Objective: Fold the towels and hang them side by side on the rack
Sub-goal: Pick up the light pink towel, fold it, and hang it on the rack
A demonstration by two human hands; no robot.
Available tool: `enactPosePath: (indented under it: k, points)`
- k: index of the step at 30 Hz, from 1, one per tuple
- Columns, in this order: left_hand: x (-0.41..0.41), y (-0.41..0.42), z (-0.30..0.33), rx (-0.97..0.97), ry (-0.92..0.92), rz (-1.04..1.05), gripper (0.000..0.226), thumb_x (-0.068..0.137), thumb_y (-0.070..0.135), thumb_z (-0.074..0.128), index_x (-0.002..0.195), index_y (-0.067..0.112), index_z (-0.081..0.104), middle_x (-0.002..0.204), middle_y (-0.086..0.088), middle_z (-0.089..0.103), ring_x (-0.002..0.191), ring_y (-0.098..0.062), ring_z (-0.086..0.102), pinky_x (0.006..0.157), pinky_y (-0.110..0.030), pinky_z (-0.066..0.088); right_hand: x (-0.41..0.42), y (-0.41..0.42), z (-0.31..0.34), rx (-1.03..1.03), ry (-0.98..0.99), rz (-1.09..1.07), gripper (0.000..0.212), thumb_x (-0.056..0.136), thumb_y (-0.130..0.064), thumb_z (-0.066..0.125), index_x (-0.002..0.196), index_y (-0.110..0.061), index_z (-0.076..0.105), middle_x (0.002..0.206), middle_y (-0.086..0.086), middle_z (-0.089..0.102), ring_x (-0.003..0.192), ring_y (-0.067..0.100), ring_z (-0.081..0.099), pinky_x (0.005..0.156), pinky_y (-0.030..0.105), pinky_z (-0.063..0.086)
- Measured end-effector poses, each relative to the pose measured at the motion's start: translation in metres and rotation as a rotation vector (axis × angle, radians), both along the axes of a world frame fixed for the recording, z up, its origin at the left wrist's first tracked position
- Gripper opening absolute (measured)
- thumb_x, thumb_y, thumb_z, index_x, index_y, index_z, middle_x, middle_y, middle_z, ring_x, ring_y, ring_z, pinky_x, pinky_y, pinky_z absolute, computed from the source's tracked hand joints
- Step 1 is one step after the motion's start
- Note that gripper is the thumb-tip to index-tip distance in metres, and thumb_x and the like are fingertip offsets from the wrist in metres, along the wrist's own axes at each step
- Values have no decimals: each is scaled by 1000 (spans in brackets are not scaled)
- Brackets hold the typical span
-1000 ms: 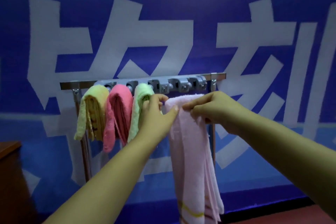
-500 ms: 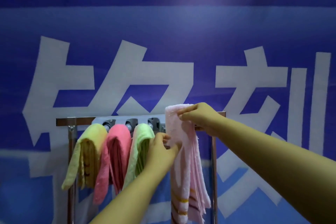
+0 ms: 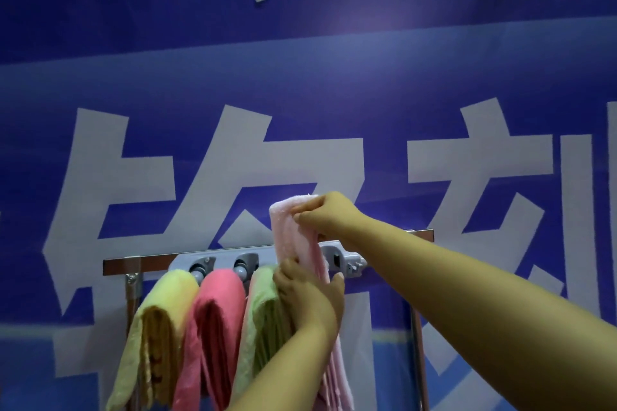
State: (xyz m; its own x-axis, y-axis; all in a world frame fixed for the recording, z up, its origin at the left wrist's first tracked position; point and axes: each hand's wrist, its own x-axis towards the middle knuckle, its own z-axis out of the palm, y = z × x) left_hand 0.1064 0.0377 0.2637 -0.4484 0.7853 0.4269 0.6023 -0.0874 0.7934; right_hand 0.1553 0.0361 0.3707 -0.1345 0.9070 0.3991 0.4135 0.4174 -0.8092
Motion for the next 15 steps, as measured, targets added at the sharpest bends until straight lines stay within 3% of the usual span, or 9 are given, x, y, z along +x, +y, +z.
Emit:
enactPosePath:
  k: [3, 7, 15]
  points:
    - [5, 12, 2, 10, 49, 16, 82, 79, 30, 69, 137, 0, 20, 142, -18, 26, 132, -32, 32, 109, -34, 25, 6, 9, 4, -12, 52, -29, 30, 85, -11, 55, 112, -6, 65, 106, 13, 66, 95, 24, 64, 82, 33, 57]
    - [2, 27, 1, -33, 155, 18, 53, 79, 6, 57, 125, 3, 31, 132, -17, 38, 122, -33, 43, 102, -34, 36, 23, 17, 6, -23, 243, -45, 29, 85, -9, 57, 112, -6, 66, 102, 12, 63, 96, 26, 63, 85, 34, 56]
    - [-19, 32, 6, -78, 495, -148, 50, 79, -4, 48, 126, 9, 40, 128, -16, 42, 115, -35, 45, 90, -38, 39, 79, 38, -23, -115, 412, -304, 22, 83, 1, 56, 102, 3, 68, 100, 23, 66, 83, 31, 65, 84, 42, 56]
